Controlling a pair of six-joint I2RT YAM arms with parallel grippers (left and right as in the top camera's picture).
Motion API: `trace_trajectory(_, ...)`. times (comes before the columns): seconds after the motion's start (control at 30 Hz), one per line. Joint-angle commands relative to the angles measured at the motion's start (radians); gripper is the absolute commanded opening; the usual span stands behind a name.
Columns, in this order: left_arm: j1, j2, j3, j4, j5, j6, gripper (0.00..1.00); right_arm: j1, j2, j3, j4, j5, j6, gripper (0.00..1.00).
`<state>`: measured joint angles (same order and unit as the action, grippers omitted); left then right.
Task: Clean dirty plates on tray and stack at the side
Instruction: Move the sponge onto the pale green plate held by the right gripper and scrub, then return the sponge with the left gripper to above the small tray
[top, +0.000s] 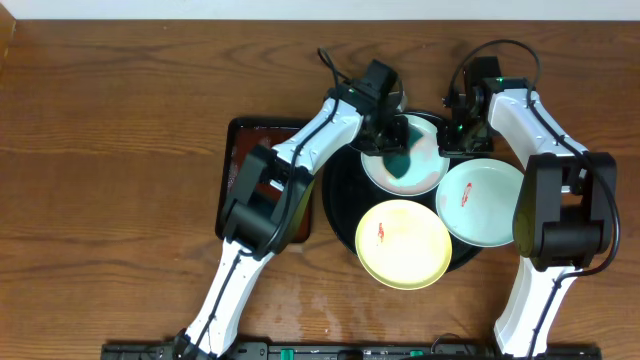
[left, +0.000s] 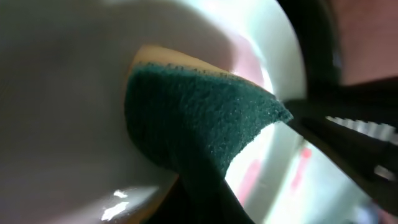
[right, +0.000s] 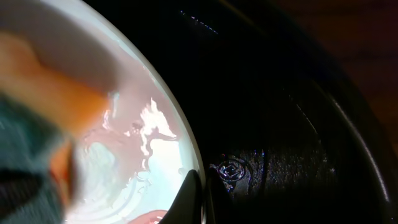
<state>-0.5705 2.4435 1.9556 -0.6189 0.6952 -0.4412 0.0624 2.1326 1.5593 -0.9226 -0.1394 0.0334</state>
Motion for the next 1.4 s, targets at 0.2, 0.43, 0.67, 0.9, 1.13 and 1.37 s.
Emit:
trace_trajectory(0.2,0.093,-0.153,0.048,-0.017,0.228,-0.048,0.07,0.011,0.005,0.002,0.006,-0.03,-0.005,0.01)
trace_trajectory(0.43,0.233,-0.373,0.048,-0.243,0.108,0.003,0.07,0.011,0.005,0.002,-0.005,-0.03,-0.005,0.11)
trace_trajectory(0.67,0.352,-0.546,0.048,-0.571,-0.326,0.154,0.07,0.011,0.005,0.001,-0.005,-0.03,-0.004,0.11)
trace_trajectory(0.9,0.393,-0.59,0.044,-0.763,-0.601,0.164,0.07,0.011,0.005,-0.004,-0.005,-0.029,-0.004,0.07)
trace_trajectory(1.13,0.393,-0.586,0.005,-0.759,-0.603,0.172,0.07,0.011,0.006,-0.028,0.012,-0.018,-0.004,0.07)
trace_trajectory(1.37,0.393,-0.586,-0.002,-0.749,-0.62,0.175,0.08,0.01,0.005,-0.031,0.032,-0.027,-0.004,0.01)
